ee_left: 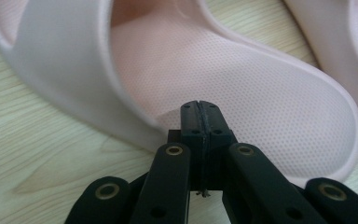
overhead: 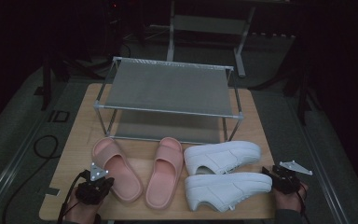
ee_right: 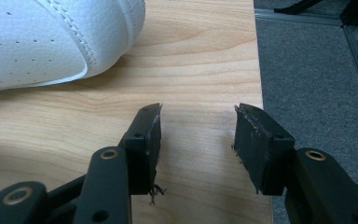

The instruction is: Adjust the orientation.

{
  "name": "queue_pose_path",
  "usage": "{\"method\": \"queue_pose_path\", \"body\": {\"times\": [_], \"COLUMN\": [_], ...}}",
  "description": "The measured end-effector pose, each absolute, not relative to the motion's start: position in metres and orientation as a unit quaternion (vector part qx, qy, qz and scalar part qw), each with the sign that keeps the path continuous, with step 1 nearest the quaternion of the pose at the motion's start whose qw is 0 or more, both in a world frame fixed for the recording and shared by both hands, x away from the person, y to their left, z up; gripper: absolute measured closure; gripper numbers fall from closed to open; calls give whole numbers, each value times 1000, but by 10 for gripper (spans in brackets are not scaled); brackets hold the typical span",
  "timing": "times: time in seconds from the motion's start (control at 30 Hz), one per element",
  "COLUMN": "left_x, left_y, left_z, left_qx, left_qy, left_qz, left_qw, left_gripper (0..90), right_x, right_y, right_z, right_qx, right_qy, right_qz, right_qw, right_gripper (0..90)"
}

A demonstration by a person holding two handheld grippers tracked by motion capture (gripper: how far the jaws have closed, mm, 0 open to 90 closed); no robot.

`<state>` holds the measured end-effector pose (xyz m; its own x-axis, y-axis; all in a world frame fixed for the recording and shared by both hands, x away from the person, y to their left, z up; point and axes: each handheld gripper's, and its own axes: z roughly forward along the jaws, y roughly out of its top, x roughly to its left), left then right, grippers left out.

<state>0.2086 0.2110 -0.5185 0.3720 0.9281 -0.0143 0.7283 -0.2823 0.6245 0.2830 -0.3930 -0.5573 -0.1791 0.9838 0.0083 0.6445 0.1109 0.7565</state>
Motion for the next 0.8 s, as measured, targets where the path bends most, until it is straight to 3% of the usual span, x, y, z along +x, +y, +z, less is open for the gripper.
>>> {"method": "queue_pose_path", "body": {"times": [0.8], "left_x": [213], "left_y": [255], "left_z": [-517], "left_qx": [765], "left_qy": [562], "left_qz": [216], "left_qw": [229], "left_gripper": [900], "right_x": [283], "right_y": [-393], "right_z": [-557], "right_qx": [584], "right_qy": [698], "right_qz": [321], "right_qw": [264], "right_gripper": [498]}}
